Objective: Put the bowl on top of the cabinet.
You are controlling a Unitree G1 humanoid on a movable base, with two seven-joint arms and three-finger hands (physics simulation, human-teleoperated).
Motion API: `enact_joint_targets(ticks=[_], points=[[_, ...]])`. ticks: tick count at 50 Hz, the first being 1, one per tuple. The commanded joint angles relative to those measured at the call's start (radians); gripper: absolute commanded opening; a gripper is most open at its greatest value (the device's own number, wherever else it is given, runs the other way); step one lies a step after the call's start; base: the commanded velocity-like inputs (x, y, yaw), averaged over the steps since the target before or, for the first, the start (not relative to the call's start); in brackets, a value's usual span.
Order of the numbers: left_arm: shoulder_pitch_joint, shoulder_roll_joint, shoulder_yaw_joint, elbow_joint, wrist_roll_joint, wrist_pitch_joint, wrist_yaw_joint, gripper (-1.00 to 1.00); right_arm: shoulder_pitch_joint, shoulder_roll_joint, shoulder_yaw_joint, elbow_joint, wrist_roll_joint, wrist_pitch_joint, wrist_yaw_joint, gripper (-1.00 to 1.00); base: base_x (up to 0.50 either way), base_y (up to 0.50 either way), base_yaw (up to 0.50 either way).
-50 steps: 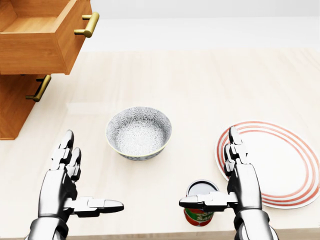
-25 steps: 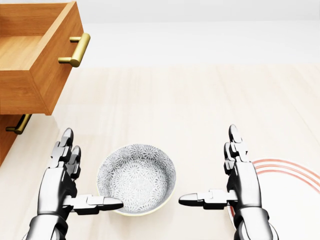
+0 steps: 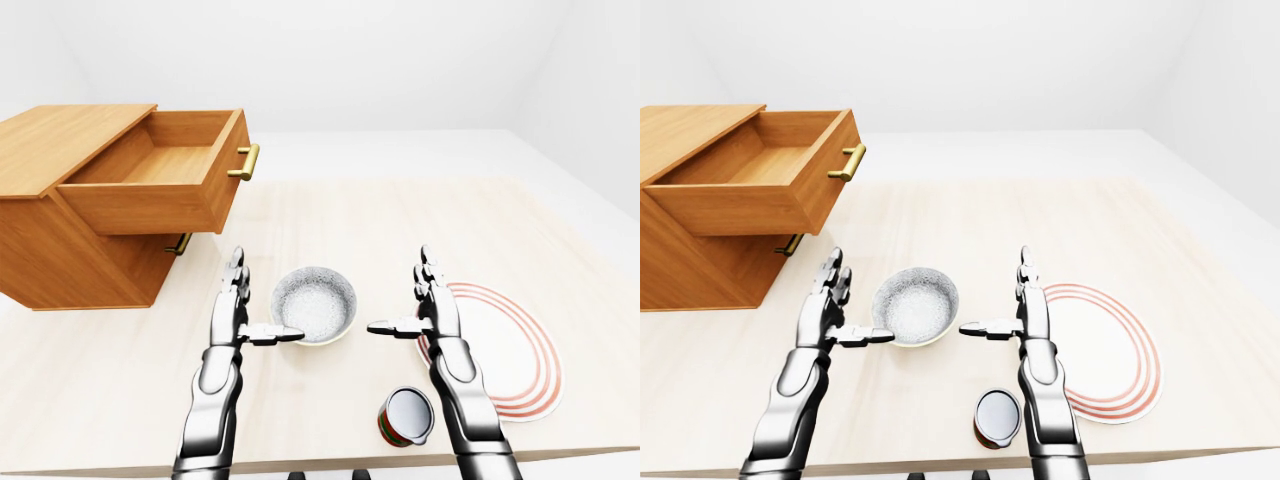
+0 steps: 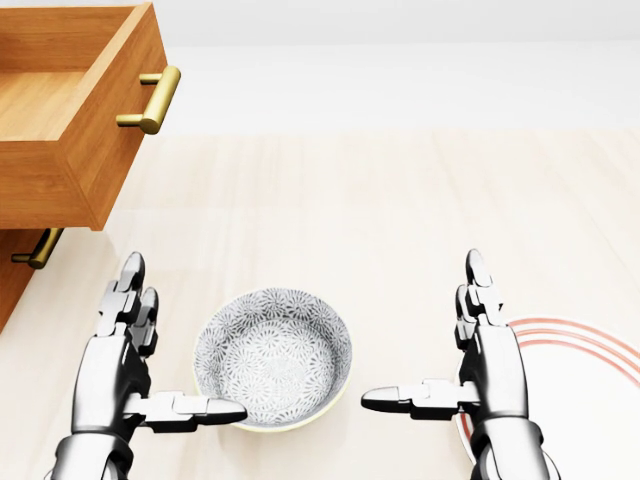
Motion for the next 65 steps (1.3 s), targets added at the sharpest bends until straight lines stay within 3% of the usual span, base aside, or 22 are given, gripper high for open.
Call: enact_joint_targets(ticks=[1, 3, 4, 5, 27, 30, 37, 59, 65], points=[[0.029, 0.001, -0.03, -0.092, 0.106, -0.032, 0.016, 1.0, 0.002, 0.003, 0.005, 0.0, -0.01, -0.003, -0.007, 1.0, 0.0, 0.0, 0.0], [0.043, -0.002, -0.042, -0.111, 0.154, -0.072, 0.032, 1.0, 0.002, 0.003, 0.008, 0.0, -0.013, -0.003, -0.008, 1.0, 0.0, 0.0, 0.0], [0.054, -0.005, -0.051, -0.12, 0.183, -0.11, 0.047, 1.0, 0.003, 0.003, 0.009, -0.001, -0.013, -0.002, -0.008, 1.0, 0.0, 0.0, 0.0], [0.059, -0.003, -0.057, -0.117, 0.206, -0.131, 0.053, 1.0, 0.004, 0.003, 0.009, -0.003, -0.013, -0.002, -0.008, 1.0, 0.0, 0.0, 0.0], [0.061, -0.006, -0.111, -0.024, 0.512, -0.131, 0.221, 1.0, -0.001, 0.003, 0.009, 0.016, -0.013, -0.012, -0.006, 1.0, 0.0, 0.0, 0.0], [0.044, 0.0, -0.109, 0.017, 0.593, -0.131, 0.287, 1.0, -0.003, 0.002, 0.007, 0.018, -0.012, -0.011, -0.005, 1.0, 0.0, 0.0, 0.0], [0.068, 0.002, -0.127, 0.011, 0.692, -0.131, 0.356, 1.0, -0.011, 0.002, 0.006, 0.033, -0.012, -0.014, -0.007, 1.0, 0.0, 0.0, 0.0], [0.159, 0.034, -0.16, -0.007, 0.86, -0.131, 0.4, 1.0, -0.029, 0.0, 0.004, 0.075, -0.011, -0.026, -0.011, 1.0, 0.0, 0.0, 0.0], [0.12, 0.029, -0.159, 0.046, 0.89, -0.131, 0.426, 1.0, -0.027, -0.001, 0.005, 0.071, -0.012, -0.027, -0.01, 1.0, 0.0, 0.0, 0.0]])
